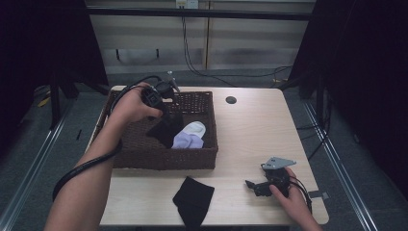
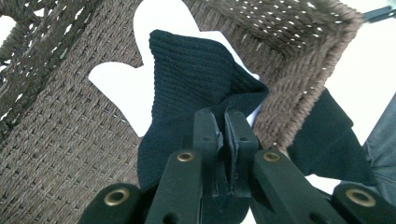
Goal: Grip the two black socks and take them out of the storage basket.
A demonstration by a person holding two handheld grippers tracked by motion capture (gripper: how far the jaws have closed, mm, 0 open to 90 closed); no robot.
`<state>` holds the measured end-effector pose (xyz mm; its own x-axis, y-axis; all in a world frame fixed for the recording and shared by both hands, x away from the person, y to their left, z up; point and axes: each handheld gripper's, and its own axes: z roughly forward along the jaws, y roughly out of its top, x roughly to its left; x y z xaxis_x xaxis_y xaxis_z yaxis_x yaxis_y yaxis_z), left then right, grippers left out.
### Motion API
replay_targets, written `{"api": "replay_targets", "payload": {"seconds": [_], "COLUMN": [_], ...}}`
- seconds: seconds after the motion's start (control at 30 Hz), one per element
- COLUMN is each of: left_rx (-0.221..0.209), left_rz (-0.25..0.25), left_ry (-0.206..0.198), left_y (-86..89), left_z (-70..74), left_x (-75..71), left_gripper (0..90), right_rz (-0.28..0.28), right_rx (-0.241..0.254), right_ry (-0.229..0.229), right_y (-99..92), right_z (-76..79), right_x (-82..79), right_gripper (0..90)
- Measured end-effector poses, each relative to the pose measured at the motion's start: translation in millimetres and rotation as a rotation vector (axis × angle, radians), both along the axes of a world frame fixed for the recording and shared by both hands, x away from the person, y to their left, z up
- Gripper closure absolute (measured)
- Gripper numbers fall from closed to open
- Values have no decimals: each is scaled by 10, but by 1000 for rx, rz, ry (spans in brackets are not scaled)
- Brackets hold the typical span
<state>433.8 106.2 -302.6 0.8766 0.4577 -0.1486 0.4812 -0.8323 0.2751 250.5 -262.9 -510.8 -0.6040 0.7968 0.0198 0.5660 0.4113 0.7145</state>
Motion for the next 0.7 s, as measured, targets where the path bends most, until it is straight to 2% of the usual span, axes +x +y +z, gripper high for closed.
{"api": "replay_targets", "payload": {"seconds": [0.33,0.5,0.53,0.67,0.7], "left_rx": [-2,-16,-11,-23,-22], "left_rz": [-21,-29,-45,-48,-66], "left_ry": [-11,-25,-20,-25,-24], "left_y": [24,20,21,14,18], "left_z": [211,337,366,432,459], "left_x": [-117,-240,-253,-312,-319], "left_gripper": [844,844,844,845,844], "right_rz": [0,0,0,1,1], "right_rx": [0,0,0,-1,0], "right_ry": [0,0,0,0,0], "right_y": [0,0,0,-1,0], "right_z": [0,0,0,0,0], "right_x": [0,0,0,0,0], "right_gripper": [85,85,85,85,85]}}
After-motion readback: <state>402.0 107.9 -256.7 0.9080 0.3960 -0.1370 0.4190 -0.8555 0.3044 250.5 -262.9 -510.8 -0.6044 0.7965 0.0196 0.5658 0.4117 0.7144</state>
